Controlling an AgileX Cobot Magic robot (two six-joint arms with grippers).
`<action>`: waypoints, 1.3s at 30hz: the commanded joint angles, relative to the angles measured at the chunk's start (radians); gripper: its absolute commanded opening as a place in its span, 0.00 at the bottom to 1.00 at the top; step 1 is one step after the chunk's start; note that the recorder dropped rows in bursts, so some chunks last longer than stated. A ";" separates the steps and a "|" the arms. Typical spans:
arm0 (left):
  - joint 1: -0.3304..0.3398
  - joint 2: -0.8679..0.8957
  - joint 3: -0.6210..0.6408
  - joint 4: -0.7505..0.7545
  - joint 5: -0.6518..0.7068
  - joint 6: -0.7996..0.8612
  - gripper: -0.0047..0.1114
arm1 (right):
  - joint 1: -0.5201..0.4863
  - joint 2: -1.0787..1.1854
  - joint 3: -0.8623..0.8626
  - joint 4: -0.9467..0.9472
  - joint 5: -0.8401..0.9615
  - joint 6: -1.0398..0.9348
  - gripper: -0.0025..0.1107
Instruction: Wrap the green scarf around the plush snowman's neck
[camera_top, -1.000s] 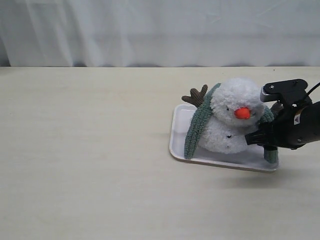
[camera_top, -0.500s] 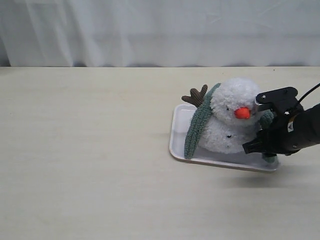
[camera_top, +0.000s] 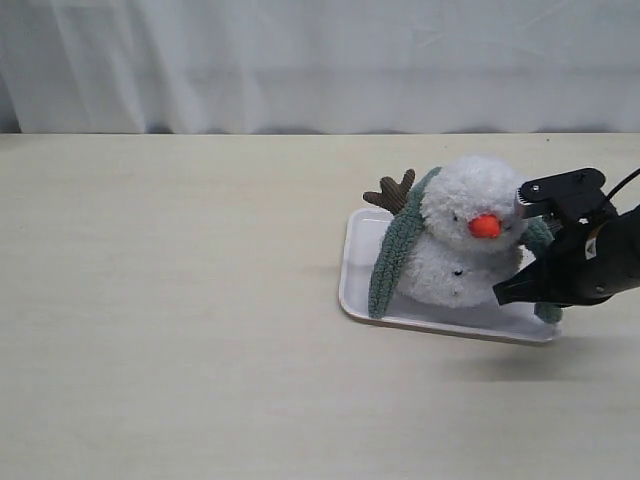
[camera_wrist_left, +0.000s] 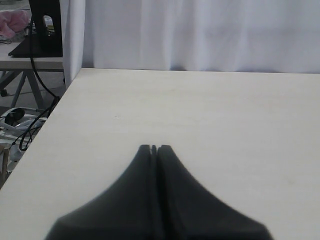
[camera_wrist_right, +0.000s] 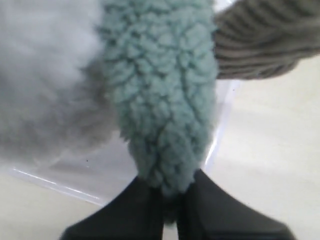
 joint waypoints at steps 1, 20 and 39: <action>0.001 -0.002 0.004 -0.004 -0.009 0.000 0.04 | -0.001 -0.085 0.005 0.060 0.044 -0.010 0.06; 0.001 -0.002 0.004 -0.004 -0.009 0.000 0.04 | -0.001 -0.019 0.046 0.421 0.039 -0.284 0.06; 0.001 -0.002 0.004 -0.004 -0.009 0.000 0.04 | -0.001 0.049 0.044 0.444 -0.015 -0.294 0.06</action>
